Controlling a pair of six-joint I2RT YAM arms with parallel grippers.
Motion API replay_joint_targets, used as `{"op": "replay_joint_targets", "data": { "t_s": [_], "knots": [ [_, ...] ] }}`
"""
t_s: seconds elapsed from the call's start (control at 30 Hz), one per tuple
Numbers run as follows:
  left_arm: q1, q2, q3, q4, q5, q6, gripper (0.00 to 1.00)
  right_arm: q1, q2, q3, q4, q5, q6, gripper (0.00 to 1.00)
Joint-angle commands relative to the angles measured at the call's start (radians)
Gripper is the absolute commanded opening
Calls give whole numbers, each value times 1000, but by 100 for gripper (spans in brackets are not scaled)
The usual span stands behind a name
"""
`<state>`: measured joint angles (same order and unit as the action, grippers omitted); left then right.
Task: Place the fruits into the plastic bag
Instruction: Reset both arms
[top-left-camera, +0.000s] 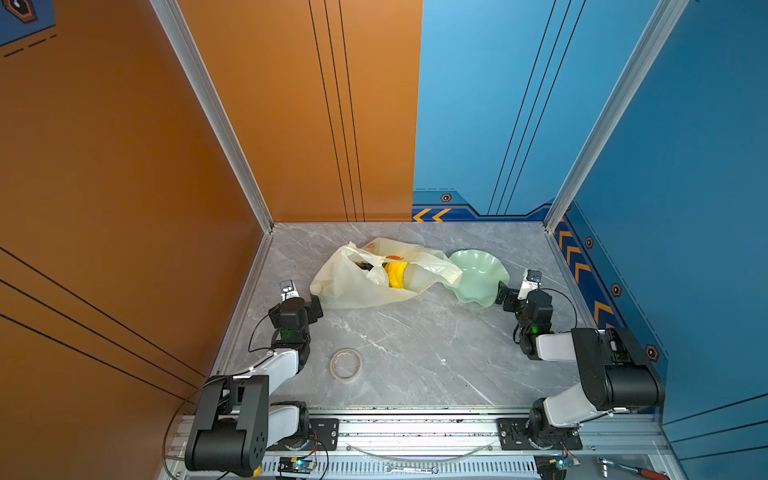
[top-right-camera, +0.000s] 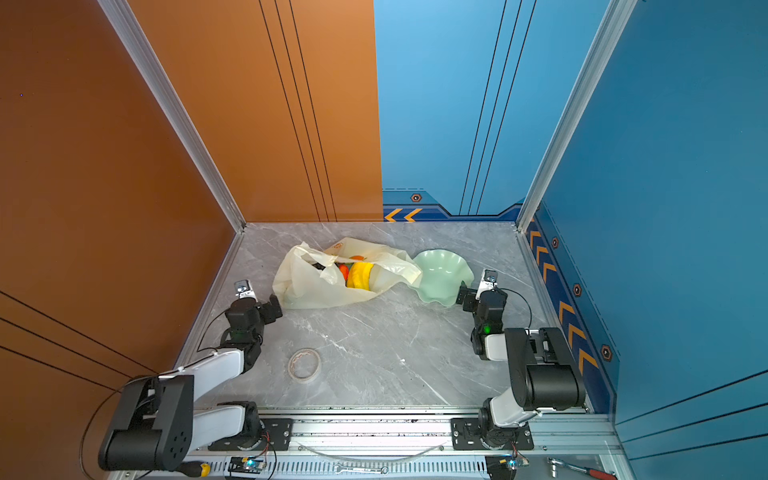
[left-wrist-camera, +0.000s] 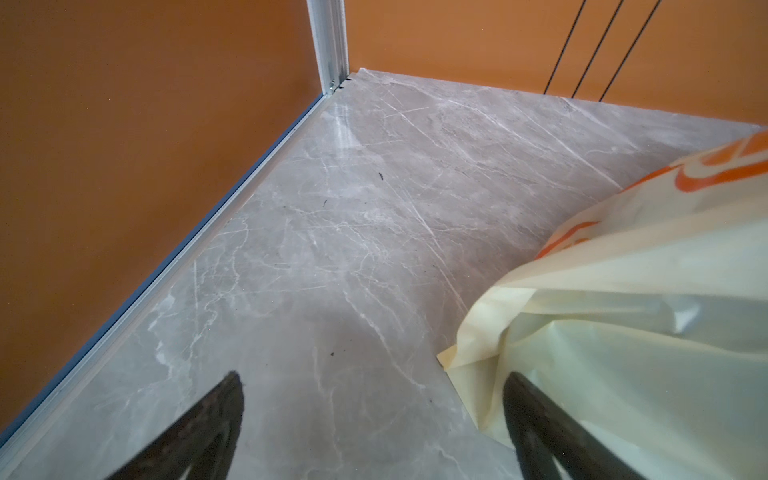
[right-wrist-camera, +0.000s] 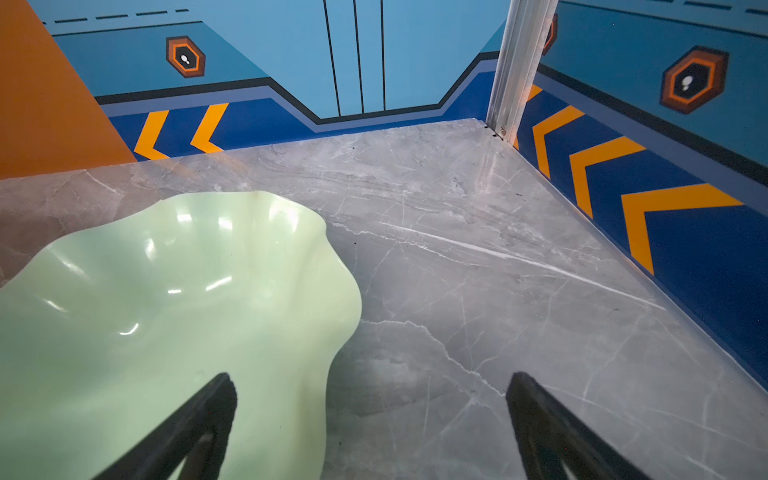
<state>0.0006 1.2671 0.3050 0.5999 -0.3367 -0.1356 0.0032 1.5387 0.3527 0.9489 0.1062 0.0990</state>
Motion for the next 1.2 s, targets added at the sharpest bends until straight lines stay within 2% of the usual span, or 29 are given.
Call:
{"op": "replay_joint_targets", "data": {
  "t_s": [0.0,0.13,0.33,0.43,0.47,1.17],
  "knots": [
    [-12,52,36,116,28,67,98,7,9,16,-27,-8,-22,100],
    [-30,114,49,183,86,105,98,9,8,14,-26,-5,-23,100],
    [-42,323,-26,562,69,120,98,17,9,17,-31,12,-30,100],
    [-40,278,26,388,20,89,98,18,9,17,-31,12,-31,100],
    [-40,287,38,379,19,87,98,18,9,17,-32,13,-31,100],
    [-58,302,49,387,16,119,98,29,9,18,-34,23,-42,100]
  ]
}}
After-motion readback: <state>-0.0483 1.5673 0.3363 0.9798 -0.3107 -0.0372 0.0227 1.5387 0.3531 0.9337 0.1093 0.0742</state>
